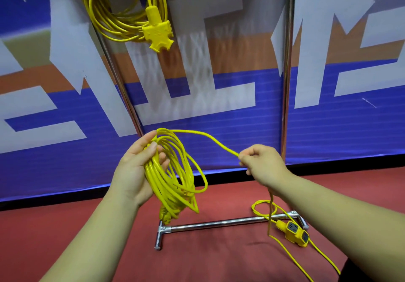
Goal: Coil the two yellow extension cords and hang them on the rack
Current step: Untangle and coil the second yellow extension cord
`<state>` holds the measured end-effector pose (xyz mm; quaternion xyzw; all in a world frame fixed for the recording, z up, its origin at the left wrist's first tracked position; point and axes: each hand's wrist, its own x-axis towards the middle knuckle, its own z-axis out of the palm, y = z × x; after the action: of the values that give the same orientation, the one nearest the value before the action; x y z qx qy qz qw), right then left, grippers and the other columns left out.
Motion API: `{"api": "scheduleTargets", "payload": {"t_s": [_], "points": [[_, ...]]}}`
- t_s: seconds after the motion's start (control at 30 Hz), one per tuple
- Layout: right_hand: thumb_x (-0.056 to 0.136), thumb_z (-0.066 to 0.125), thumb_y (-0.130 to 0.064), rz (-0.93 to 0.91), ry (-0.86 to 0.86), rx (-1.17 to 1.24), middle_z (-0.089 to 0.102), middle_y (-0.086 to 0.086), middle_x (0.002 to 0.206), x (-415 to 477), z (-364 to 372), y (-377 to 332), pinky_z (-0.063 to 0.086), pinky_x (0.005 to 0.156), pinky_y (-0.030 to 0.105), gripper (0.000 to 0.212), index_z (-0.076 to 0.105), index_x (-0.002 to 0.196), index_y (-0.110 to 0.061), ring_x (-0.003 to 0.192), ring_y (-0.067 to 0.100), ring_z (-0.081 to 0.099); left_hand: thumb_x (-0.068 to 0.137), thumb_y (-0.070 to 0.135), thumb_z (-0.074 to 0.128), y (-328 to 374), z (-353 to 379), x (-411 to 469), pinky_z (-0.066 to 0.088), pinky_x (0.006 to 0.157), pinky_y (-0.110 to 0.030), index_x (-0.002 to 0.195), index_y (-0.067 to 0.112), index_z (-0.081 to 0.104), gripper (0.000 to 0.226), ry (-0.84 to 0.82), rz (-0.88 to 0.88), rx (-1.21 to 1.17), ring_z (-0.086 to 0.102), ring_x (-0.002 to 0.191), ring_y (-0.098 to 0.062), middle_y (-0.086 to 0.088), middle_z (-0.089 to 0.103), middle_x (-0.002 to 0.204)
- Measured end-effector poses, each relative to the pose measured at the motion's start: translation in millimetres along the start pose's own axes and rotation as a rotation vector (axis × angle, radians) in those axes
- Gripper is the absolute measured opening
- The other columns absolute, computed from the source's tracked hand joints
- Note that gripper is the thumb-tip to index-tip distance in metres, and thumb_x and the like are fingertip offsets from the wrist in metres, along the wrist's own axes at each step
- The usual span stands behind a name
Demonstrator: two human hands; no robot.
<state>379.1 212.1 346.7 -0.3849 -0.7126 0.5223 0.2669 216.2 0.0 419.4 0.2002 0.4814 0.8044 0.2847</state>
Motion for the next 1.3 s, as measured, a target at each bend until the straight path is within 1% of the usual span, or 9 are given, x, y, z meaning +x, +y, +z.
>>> {"api": "scheduleTargets", "payload": {"t_s": [0.1, 0.2, 0.4, 0.57, 0.73, 1.0, 1.13, 1.2, 1.3], "points": [[0.084, 0.069, -0.01, -0.048, -0.101, 0.197, 0.066, 0.005, 0.063, -6.5, -1.8, -18.3, 0.04, 0.053, 0.03, 0.011, 0.073, 0.091, -0.018, 0.056, 0.016, 0.054, 0.092, 0.002, 0.057, -13.8, 1.5, -1.4, 0.047, 0.047, -0.023, 0.114, 0.01, 0.068, 0.026, 0.008, -0.033, 0.17, 0.052, 0.051, -0.013, -0.007, 0.058, 0.074], [0.087, 0.07, -0.008, -0.129, -0.276, 0.24, 0.065, 0.006, 0.062, -21.0, 1.7, -30.9, 0.04, 0.054, 0.024, 0.013, 0.074, 0.097, -0.015, 0.056, 0.011, 0.055, 0.093, 0.012, 0.064, -30.7, 6.6, -3.5, 0.042, 0.044, -0.023, 0.112, 0.006, 0.07, 0.022, 0.057, -0.143, 0.276, 0.047, 0.047, -0.013, -0.007, 0.056, 0.073], [0.091, 0.068, -0.008, -0.263, -0.461, 0.152, 0.073, 0.023, 0.087, -34.0, 11.1, -37.6, 0.046, 0.058, 0.023, 0.015, 0.076, 0.096, -0.02, 0.06, 0.013, 0.059, 0.085, 0.042, 0.069, -38.7, 21.9, -8.6, 0.039, 0.042, -0.022, 0.107, 0.01, 0.074, 0.039, 0.033, -0.322, 0.243, 0.043, 0.045, -0.011, -0.004, 0.053, 0.068], [0.093, 0.064, -0.002, -0.298, -0.533, 0.19, 0.075, 0.01, 0.083, -36.8, 9.9, -40.0, 0.048, 0.057, 0.02, 0.018, 0.074, 0.102, -0.015, 0.059, 0.01, 0.061, 0.079, 0.028, 0.071, -37.0, 30.3, -10.1, 0.038, 0.041, -0.021, 0.098, 0.006, 0.073, 0.029, -0.048, -0.211, 0.222, 0.042, 0.044, -0.01, -0.006, 0.052, 0.07], [0.092, 0.065, -0.003, -0.25, -0.661, 0.147, 0.072, 0.006, 0.081, -25.6, -1.9, -18.7, 0.048, 0.08, 0.033, 0.019, 0.06, 0.108, -0.012, 0.076, 0.017, 0.062, 0.097, 0.019, 0.058, -16.8, 29.0, 1.8, 0.038, 0.039, -0.019, 0.096, 0.011, 0.065, 0.01, 0.024, -0.066, 0.098, 0.043, 0.043, -0.007, -0.002, 0.052, 0.067], [0.09, 0.061, -0.025, -0.286, -0.575, -0.024, 0.071, 0.007, 0.083, -11.2, 3.2, 7.1, 0.042, 0.072, 0.045, 0.012, 0.049, 0.09, -0.027, 0.072, 0.022, 0.052, 0.099, 0.024, 0.058, -12.9, 7.2, 13.4, 0.041, 0.041, -0.019, 0.088, 0.014, 0.068, 0.017, 0.131, -0.052, 0.042, 0.044, 0.046, -0.007, -0.001, 0.048, 0.07], [0.095, 0.057, -0.012, -0.293, -0.159, 0.14, 0.069, -0.005, 0.071, -3.1, 6.2, -5.2, 0.048, 0.066, 0.032, 0.009, 0.055, 0.092, -0.02, 0.061, 0.007, 0.057, 0.098, 0.018, 0.059, -14.0, -2.9, 17.1, 0.044, 0.043, -0.022, 0.104, 0.014, 0.065, 0.01, 0.194, -0.099, 0.023, 0.048, 0.048, -0.007, -0.001, 0.053, 0.072], [0.094, 0.059, -0.018, -0.301, 0.094, -0.024, 0.07, -0.007, 0.078, 4.6, 0.9, -4.0, 0.044, 0.063, 0.027, 0.007, 0.062, 0.091, -0.023, 0.071, 0.008, 0.061, 0.096, 0.006, 0.057, -14.2, -6.6, 16.4, 0.047, 0.047, -0.023, 0.118, 0.016, 0.064, 0.025, 0.2, -0.124, 0.015, 0.052, 0.052, -0.009, -0.002, 0.055, 0.072], [0.093, 0.059, -0.023, -0.305, 0.157, -0.412, 0.067, -0.005, 0.079, 15.0, -5.8, 7.1, 0.042, 0.062, 0.032, 0.009, 0.066, 0.089, -0.023, 0.078, 0.021, 0.06, 0.095, -0.002, 0.053, -12.1, -6.4, 12.1, 0.049, 0.05, -0.023, 0.124, 0.017, 0.063, 0.036, 0.163, -0.106, 0.05, 0.054, 0.053, -0.01, -0.004, 0.057, 0.073]]}}
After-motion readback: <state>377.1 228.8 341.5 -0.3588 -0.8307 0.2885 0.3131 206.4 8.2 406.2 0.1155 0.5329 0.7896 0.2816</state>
